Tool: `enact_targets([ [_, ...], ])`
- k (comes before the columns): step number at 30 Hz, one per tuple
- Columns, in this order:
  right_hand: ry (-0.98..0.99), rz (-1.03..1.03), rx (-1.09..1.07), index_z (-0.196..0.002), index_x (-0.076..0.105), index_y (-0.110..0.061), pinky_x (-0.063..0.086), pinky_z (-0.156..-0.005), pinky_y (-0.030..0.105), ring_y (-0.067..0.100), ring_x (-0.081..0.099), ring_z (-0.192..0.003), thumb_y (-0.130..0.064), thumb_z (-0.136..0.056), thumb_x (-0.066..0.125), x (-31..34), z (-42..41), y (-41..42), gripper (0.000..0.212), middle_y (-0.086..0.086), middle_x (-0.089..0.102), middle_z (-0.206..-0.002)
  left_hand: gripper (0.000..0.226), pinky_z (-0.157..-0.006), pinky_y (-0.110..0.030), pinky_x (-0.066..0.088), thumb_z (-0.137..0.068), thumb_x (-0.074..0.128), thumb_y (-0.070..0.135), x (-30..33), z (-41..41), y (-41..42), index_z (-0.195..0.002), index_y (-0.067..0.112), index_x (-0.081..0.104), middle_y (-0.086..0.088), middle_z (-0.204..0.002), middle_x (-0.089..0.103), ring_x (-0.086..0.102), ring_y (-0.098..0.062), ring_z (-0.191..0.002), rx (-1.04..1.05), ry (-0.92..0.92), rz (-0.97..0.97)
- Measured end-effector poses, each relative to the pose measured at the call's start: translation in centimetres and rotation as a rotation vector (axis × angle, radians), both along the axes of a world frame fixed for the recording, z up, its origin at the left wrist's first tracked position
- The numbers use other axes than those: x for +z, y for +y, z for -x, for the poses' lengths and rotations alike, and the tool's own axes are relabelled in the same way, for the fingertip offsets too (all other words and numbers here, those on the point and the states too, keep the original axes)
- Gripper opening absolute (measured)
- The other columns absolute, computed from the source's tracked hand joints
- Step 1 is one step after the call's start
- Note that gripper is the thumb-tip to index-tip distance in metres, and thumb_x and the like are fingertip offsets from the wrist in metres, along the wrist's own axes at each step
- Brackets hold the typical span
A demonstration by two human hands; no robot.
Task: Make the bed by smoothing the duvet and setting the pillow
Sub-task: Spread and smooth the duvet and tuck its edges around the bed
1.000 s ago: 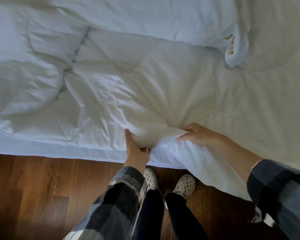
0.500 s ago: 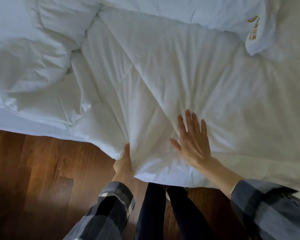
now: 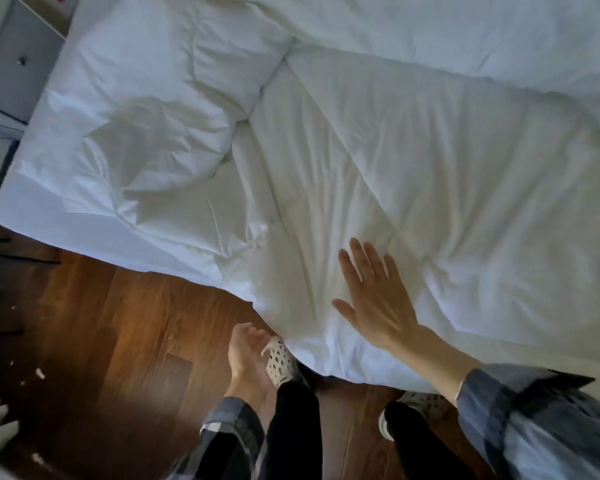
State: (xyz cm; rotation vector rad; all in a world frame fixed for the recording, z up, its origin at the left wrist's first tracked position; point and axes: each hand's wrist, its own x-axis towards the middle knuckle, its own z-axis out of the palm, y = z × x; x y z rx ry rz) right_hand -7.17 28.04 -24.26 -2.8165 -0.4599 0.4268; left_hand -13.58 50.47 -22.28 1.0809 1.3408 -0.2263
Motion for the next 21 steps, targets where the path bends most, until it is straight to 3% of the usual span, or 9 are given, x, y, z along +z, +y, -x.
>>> enact_targets([
  [2,0.041,-0.046,0.029,-0.157,0.012,-0.011,0.021,-0.119,0.055,0.035,0.014,-0.151,-0.059,-0.095,0.038,0.2,-1.7,3.4,0.082,0.015,0.006,-0.165,0.041,-0.099,-0.038,0.046,-0.096,0.057,0.046,1.0,-3.6,3.5,-0.116,0.01,0.059,-0.009,-0.107,0.065,0.062,-0.025,-0.1,0.059,-0.042,-0.065],
  [6,0.156,-0.153,-0.043,-0.158,-0.002,-0.019,0.009,-0.122,0.049,0.029,0.003,-0.152,-0.066,-0.096,0.022,-0.3,-4.9,10.4,0.081,0.009,-0.002,-0.166,0.024,-0.09,-0.034,0.051,-0.105,0.047,0.02,1.7,-11.7,8.3,-0.121,0.009,0.061,-0.014,-0.122,0.061,0.062,-0.025,-0.106,0.018,-0.118,0.021],
  [8,0.247,-0.206,-0.16,-0.157,-0.003,-0.02,0.009,-0.122,0.048,0.028,0.005,-0.152,-0.07,-0.093,0.017,-0.3,-6.5,14.0,0.084,0.007,0.001,-0.166,0.04,-0.11,-0.04,0.039,-0.105,0.046,0.02,1.7,-14.6,9.4,-0.143,0.008,0.049,-0.015,-0.146,0.051,0.049,-0.031,-0.135,-0.06,-0.045,0.052],
  [9,0.29,-0.236,-0.238,-0.157,-0.003,-0.02,0.01,-0.122,0.048,0.027,0.007,-0.152,-0.072,-0.091,0.014,-0.3,-7.1,15.1,0.086,0.007,0.004,-0.166,0.044,-0.115,-0.04,0.034,-0.104,0.049,0.025,1.7,-15.8,9.5,-0.145,0.008,0.047,-0.014,-0.153,0.045,0.045,-0.031,-0.14,-0.091,-0.022,0.113],
  [10,0.325,-0.259,-0.308,-0.157,-0.002,-0.02,0.011,-0.122,0.048,0.027,0.008,-0.152,-0.073,-0.089,0.012,-0.3,-7.6,16.1,0.088,0.006,0.006,-0.166,0.04,-0.112,-0.039,0.037,-0.103,0.051,0.03,2.1,-16.9,9.4,-0.137,0.01,0.053,-0.013,-0.148,0.049,0.052,-0.03,-0.132,-0.135,-0.014,0.17],
  [12,0.373,-0.273,-0.386,-0.158,0.003,-0.018,0.012,-0.122,0.047,0.026,0.011,-0.152,-0.072,-0.089,0.01,-0.4,-8.5,17.7,0.088,0.006,0.01,-0.165,0.031,-0.088,-0.032,0.05,-0.1,0.057,0.038,2.4,-18.4,10.1,-0.118,0.014,0.063,-0.011,-0.13,0.063,0.062,-0.023,-0.099,-0.261,-0.049,0.318],
  [14,0.408,-0.251,-0.392,-0.158,0.008,-0.017,0.012,-0.123,0.043,0.023,0.012,-0.151,-0.069,-0.091,0.009,-0.2,-9.1,18.2,0.084,0.006,0.013,-0.165,0.03,-0.074,-0.028,0.055,-0.096,0.066,0.034,1.9,-19.5,10.7,-0.118,0.015,0.067,-0.012,-0.129,0.066,0.062,-0.022,-0.098,-0.338,-0.106,0.378],
  [17,0.42,-0.23,-0.401,-0.157,0.016,-0.014,0.013,-0.122,0.036,0.022,0.018,-0.15,-0.058,-0.099,0.018,0.8,-9.7,18.8,0.073,0.007,0.02,-0.163,0.027,-0.1,-0.041,0.053,-0.089,0.074,0.016,1.6,-20.4,11.9,-0.115,0.008,0.071,-0.014,-0.125,0.069,0.064,-0.029,-0.117,-0.307,-0.16,0.364],
  [21,0.243,-0.276,-0.473,-0.157,0.009,-0.011,0.015,-0.121,0.036,0.022,0.017,-0.149,-0.055,-0.099,0.028,3.1,-9.4,20.3,0.075,0.008,0.016,-0.164,0.009,-0.101,-0.046,0.052,-0.093,0.063,0.004,2.3,-19.8,13.8,-0.101,0.006,0.067,-0.017,-0.108,0.069,0.065,-0.033,-0.11,-0.295,-0.201,0.377],
])
